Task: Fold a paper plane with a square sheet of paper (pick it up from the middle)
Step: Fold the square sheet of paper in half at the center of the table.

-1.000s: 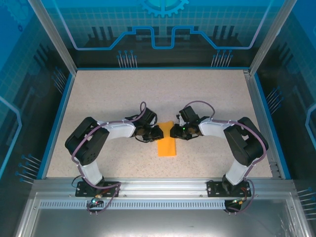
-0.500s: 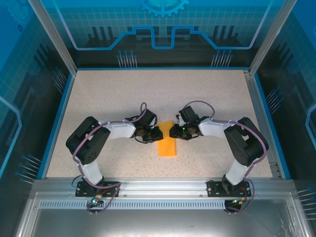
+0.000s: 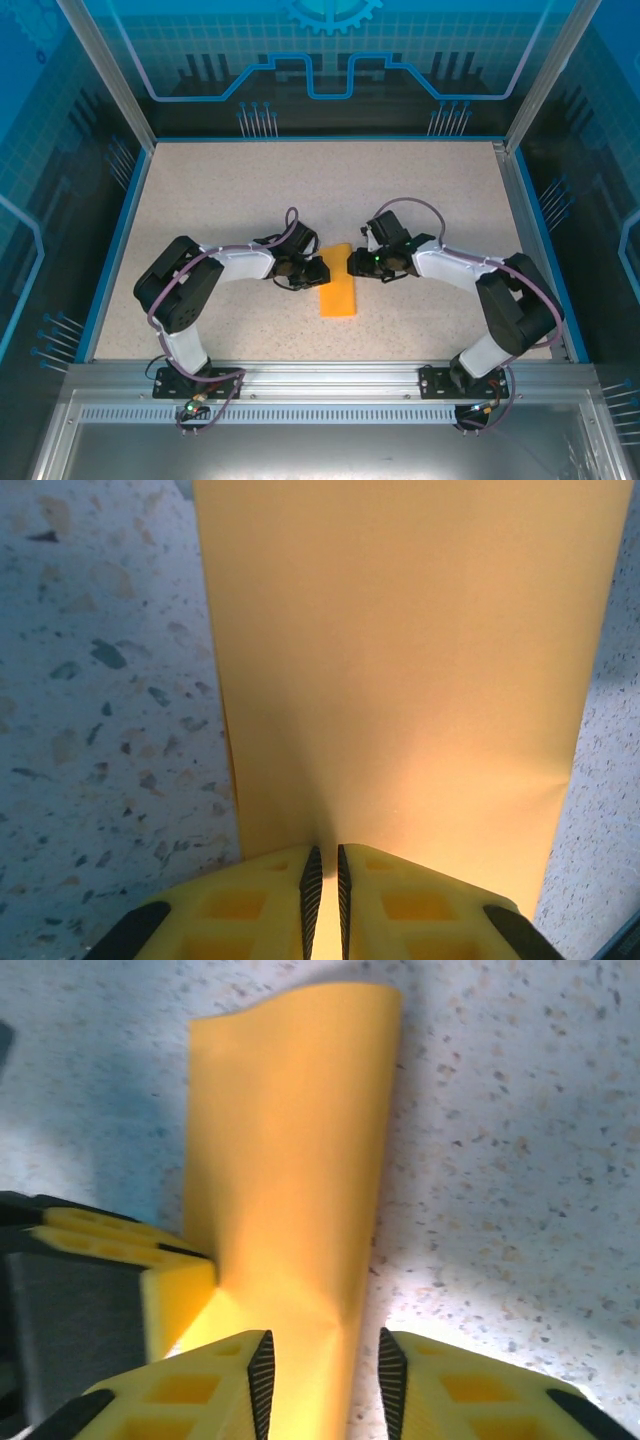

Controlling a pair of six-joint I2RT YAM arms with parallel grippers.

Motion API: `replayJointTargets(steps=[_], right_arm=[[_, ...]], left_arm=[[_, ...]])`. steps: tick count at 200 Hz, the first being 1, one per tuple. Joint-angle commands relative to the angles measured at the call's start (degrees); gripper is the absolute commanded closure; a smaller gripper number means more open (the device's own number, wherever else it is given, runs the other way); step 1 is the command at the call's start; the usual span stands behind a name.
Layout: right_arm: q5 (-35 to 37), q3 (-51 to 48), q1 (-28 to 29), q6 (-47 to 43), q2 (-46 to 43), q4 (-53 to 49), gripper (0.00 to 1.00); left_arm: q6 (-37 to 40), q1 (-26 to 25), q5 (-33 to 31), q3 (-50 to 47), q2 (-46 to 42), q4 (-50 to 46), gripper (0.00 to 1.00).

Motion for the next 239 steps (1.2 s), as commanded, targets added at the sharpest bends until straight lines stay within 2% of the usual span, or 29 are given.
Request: replayJointTargets(steps=[1,25,69,150,239], right_arm=[[-4.57,-0.76,-0.07,0.71,-0.38,2.14,0.73],[-6.97,-1.22,-0.18,1.32,2.06,5.43,0.79],[-10.78,0.77,-0.75,-0.18,7.82,8.37,0.85],[-10.38,-0.3,-3.38,-2.5,12.84,8.48,0.87],[-11.65,0.27,-4.46,0.82,7.17,10.74,0.87]], left_arm=[[1.55,-0.44,-3.04,-1.11,3.46,-3.49,0.82],[1.69,-0.41,-3.15,-1.11,3.43,-3.47,0.82],[2.0,-0.43,-3.39,-1.38,3.15,-3.93,0.82],[2.42,-0.37,-3.77,-2.18,3.25,-4.4,0.82],[2.68,-0.4,-3.81,-1.89,4.42,-4.61,0.83]])
